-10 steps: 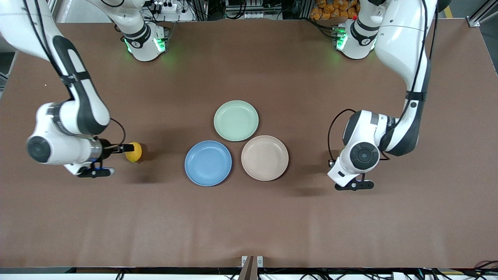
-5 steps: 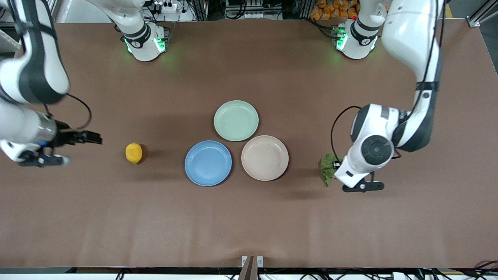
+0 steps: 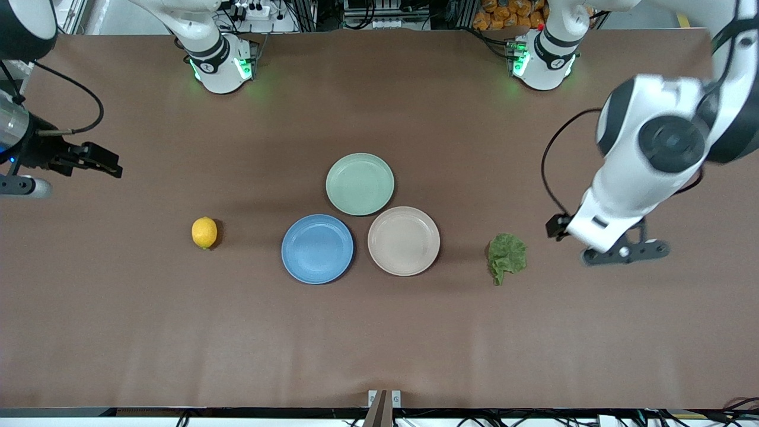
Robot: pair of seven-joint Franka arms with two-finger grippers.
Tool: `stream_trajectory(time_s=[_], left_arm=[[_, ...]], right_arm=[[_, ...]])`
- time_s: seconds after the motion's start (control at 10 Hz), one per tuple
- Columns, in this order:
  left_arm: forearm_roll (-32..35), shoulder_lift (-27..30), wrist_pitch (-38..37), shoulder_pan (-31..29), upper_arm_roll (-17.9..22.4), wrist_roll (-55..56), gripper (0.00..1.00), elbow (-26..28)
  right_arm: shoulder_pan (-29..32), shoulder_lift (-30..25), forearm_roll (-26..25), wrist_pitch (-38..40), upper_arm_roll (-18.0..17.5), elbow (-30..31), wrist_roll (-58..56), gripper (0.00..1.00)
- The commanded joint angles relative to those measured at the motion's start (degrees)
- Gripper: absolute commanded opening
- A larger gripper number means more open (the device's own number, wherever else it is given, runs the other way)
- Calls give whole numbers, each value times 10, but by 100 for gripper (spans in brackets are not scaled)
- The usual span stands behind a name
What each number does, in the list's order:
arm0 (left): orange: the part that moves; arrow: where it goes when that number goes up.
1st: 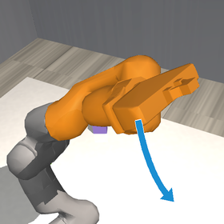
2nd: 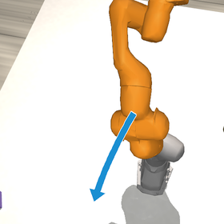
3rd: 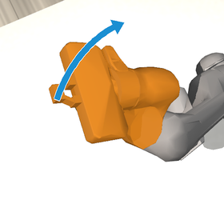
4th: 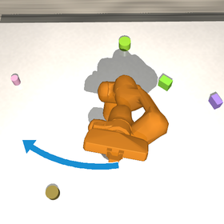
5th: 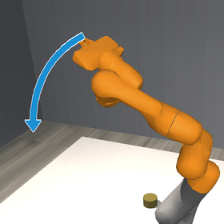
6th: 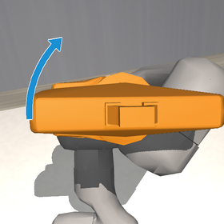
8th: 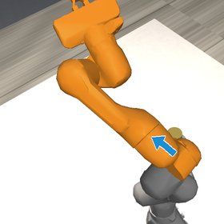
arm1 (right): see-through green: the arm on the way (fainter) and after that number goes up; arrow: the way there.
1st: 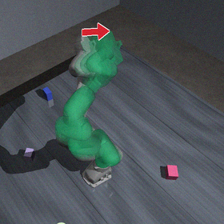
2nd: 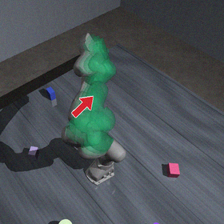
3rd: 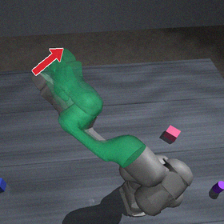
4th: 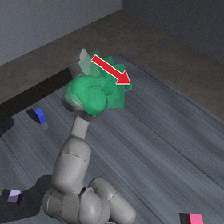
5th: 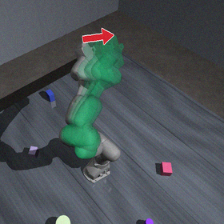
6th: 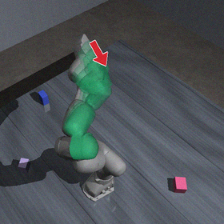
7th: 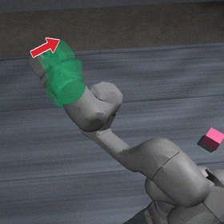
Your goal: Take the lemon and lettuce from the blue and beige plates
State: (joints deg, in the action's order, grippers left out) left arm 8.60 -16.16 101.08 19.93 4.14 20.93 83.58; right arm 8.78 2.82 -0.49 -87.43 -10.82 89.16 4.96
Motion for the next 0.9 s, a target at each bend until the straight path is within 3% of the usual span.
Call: stream_trajectory(time_s=[0.0,0.4,0.8], left_arm=[[-11,63,-23,-3,-3,-24,100,4],[-68,108,-57,-73,-4,-104,100,10],[-87,126,-69,-96,-11,-138,100,20]], right_arm=[[-18,-7,1,9,8,4,34,100],[-41,-11,0,16,19,7,64,100],[-41,-9,0,9,22,8,54,100]])
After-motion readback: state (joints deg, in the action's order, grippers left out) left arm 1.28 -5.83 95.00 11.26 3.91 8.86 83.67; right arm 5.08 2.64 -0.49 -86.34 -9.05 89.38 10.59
